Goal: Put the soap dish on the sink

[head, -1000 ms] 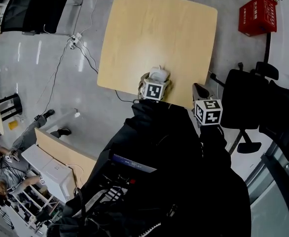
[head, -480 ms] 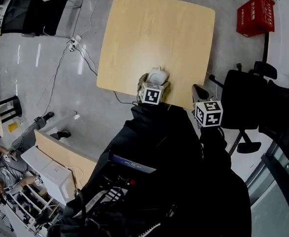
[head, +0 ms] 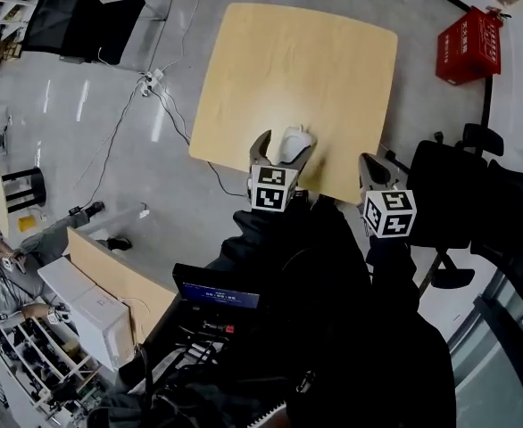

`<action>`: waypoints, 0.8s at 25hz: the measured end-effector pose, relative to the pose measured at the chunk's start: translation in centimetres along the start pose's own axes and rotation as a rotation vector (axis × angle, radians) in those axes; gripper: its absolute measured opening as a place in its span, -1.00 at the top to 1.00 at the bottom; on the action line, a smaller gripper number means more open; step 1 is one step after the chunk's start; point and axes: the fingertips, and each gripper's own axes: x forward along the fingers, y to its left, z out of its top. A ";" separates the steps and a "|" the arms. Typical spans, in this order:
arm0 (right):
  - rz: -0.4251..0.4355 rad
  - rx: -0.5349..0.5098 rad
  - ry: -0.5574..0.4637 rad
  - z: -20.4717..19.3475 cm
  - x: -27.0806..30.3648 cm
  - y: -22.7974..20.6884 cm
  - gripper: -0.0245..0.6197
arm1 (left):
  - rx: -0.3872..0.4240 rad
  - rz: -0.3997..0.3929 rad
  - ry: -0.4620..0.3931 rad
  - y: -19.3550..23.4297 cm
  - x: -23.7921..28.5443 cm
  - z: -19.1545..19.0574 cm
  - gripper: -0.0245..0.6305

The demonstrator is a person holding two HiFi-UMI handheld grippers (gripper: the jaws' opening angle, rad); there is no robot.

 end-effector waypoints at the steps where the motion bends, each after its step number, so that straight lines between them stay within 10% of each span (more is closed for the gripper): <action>1: -0.003 -0.007 -0.026 1.1 -0.5 0.1 0.91 | 0.014 0.006 -0.040 0.0 -1.0 1.6 -0.29; 13: -0.064 -0.117 -0.373 13.7 -8.4 3.2 0.91 | 0.043 0.057 -0.485 -0.3 -12.8 17.1 0.90; 20: -0.081 -0.191 -0.561 20.1 -13.9 5.8 0.91 | 0.080 0.066 -0.629 -1.7 -18.9 23.0 0.92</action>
